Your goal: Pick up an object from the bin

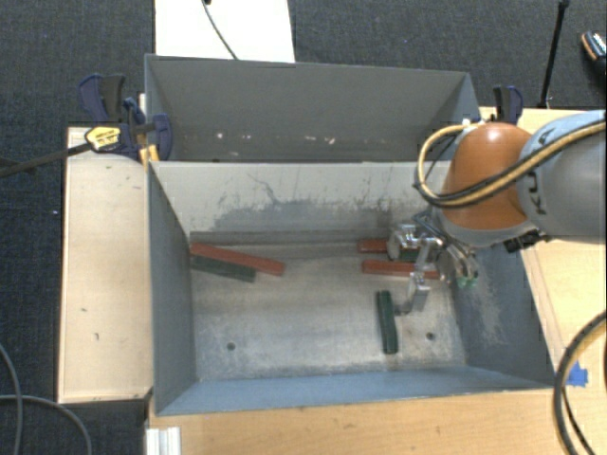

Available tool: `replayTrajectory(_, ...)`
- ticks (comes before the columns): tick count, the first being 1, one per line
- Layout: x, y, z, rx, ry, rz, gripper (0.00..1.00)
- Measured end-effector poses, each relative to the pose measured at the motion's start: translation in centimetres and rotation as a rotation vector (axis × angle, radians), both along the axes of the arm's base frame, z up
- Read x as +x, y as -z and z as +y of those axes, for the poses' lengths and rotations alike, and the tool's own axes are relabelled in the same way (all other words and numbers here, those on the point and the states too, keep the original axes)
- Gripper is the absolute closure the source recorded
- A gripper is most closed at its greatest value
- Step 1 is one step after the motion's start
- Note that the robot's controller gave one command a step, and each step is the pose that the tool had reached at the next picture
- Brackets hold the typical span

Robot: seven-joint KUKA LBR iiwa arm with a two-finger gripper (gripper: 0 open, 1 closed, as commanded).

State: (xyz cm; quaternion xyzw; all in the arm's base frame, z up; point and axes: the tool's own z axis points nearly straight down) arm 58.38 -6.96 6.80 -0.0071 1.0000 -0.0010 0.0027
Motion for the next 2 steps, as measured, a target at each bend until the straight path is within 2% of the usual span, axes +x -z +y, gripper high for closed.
replayTrajectory(1, 0.0, -0.6, 0.3, 0.001, -0.004, -0.003, 1.0)
replayTrajectory(2, -3.1, -15.3, 3.1, 0.001, -0.09, -0.005, 1.0)
